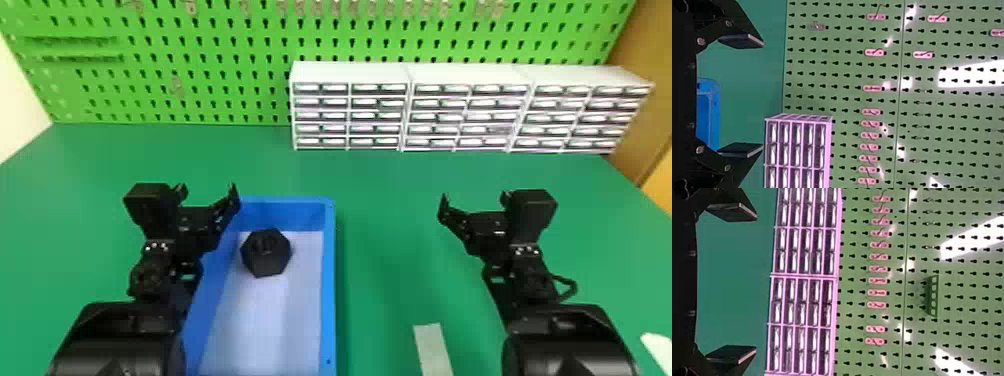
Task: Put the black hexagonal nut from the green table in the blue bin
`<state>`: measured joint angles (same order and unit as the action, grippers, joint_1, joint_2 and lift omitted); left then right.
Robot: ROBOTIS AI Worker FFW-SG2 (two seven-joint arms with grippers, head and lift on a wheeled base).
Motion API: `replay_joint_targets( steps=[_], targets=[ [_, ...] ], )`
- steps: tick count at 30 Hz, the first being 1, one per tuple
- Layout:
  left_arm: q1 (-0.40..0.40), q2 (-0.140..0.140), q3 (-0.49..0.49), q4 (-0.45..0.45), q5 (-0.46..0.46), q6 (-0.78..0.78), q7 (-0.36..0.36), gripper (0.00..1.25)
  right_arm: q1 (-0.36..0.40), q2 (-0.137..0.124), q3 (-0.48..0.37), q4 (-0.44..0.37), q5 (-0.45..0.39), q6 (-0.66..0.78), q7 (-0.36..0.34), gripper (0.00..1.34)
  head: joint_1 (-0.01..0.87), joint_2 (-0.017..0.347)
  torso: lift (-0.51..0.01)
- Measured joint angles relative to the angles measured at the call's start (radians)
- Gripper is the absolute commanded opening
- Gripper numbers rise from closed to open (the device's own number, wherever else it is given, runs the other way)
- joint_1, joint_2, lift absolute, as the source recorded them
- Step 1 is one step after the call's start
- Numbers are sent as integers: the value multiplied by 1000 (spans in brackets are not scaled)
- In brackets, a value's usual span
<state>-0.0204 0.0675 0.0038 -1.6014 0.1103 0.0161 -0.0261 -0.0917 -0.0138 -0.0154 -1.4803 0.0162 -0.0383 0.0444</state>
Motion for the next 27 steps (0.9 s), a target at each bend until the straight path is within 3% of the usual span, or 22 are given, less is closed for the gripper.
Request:
replay_joint_targets(
  steps=[27],
  targets=[
    [-2,0,-2,1,0,0,0,913,-4,-2,10,0,51,-16,-8,1223,686,51,-96]
  ],
)
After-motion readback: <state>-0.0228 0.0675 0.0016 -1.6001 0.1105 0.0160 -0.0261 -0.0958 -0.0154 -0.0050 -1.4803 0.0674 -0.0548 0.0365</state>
